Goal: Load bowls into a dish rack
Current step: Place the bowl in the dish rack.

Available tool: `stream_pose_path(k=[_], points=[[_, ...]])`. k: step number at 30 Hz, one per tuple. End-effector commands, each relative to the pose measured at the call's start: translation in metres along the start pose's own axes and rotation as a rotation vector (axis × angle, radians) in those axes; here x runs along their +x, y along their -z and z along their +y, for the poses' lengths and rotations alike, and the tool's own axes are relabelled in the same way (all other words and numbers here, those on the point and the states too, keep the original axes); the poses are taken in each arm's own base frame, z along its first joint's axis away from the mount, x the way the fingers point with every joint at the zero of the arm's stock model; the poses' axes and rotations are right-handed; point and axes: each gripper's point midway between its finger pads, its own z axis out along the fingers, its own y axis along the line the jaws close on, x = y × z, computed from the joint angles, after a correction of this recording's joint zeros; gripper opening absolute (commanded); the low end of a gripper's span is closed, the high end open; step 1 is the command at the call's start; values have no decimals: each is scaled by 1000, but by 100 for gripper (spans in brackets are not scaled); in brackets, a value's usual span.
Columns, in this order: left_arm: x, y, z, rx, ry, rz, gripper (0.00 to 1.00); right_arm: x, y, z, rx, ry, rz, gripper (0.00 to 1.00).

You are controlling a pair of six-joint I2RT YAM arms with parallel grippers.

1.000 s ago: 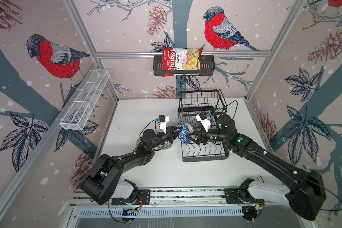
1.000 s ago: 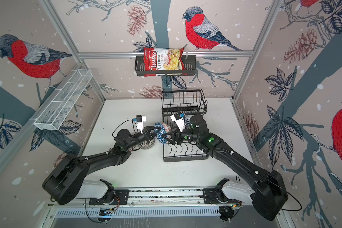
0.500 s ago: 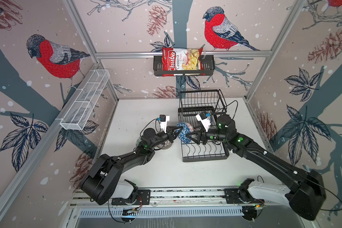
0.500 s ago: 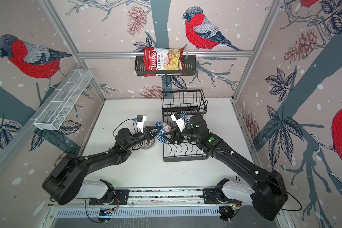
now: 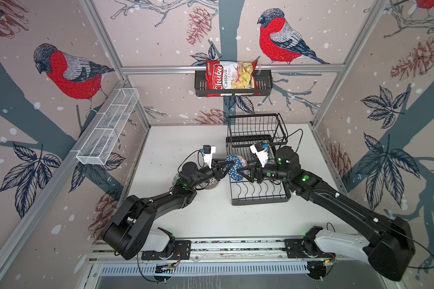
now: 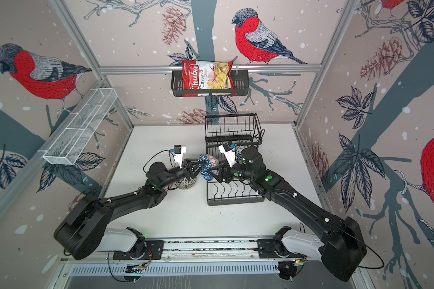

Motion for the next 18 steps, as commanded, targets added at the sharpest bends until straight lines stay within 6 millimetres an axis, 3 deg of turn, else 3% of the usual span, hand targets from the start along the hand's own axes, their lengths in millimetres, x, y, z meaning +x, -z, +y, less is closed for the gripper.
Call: stream_pose_path(k=[1, 11, 18], points=[[-5, -1, -6, 26, -23, -11, 43, -16, 3, -1, 16, 19, -67, 55], [-9, 2, -7, 14, -36, -18, 67, -16, 7, -21, 91, 1, -75, 55], [-14, 8, -6, -26, -62, -29, 70, -7, 7, -45, 209, 12, -55, 55]])
